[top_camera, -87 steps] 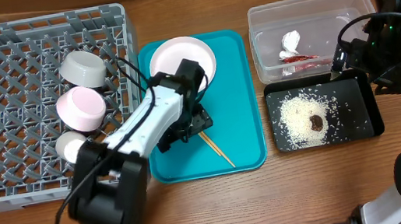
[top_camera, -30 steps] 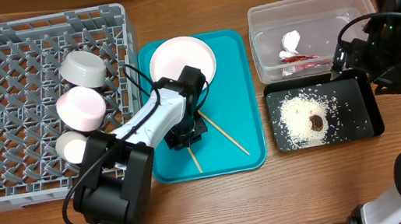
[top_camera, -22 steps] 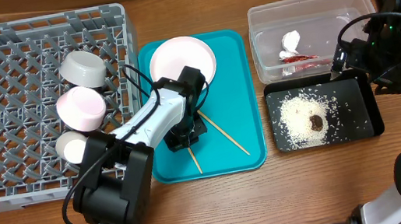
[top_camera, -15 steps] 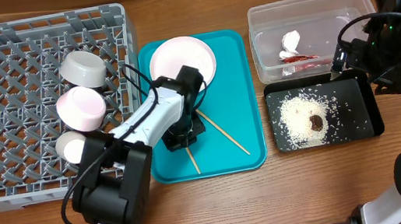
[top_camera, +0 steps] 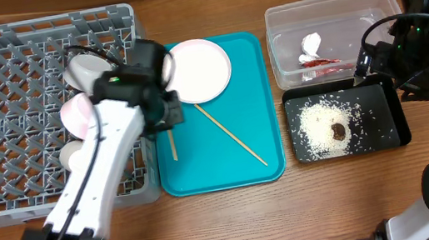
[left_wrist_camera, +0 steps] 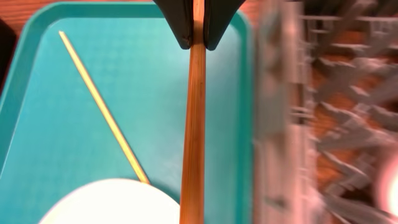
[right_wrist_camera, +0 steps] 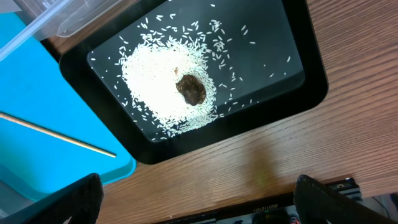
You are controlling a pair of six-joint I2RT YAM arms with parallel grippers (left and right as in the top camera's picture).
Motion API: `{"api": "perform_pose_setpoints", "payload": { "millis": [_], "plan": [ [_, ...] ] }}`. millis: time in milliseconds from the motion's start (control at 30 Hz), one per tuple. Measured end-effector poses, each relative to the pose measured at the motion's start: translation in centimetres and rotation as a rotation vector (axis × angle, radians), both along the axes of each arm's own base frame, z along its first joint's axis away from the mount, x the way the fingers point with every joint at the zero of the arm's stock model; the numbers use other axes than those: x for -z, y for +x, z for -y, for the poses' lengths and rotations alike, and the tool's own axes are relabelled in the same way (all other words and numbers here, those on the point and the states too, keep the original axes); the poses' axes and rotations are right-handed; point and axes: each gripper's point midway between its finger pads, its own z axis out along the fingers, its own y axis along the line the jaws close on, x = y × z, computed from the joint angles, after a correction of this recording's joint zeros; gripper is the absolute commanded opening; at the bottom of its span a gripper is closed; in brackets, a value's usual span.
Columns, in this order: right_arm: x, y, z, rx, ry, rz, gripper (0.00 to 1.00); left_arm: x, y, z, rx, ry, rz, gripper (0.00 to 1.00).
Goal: Sort waste into correct bins and load items into the dishwasher
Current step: 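Stand the chopstick upright at the right edge of the rack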
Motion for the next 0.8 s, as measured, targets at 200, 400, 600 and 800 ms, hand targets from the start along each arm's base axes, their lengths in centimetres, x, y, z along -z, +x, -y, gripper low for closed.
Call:
{"api": "perform_pose_setpoints", "payload": {
  "millis": [200,400,600,800],
  "plan": [
    [0.0,0.0,0.0,0.000,0.000,0.000,1.00,-0.4,1.4,-4.6,0.019,0.048,0.041,0.04],
    [0.0,0.0,0.0,0.000,0.000,0.000,1.00,0.2,2.9,-7.1,0.038,0.084,0.061,0.04],
    [0.0,0.0,0.0,-0.001,0.000,0.000,1.00,2.8,3.2,-7.6,0.054,0.093,-0.007,0.35],
    [0.0,0.0,0.0,0.000,0.000,0.000,1.00,3.9,3.3,-7.6,0.057,0.092,-0.037,0.49]
  ]
}}
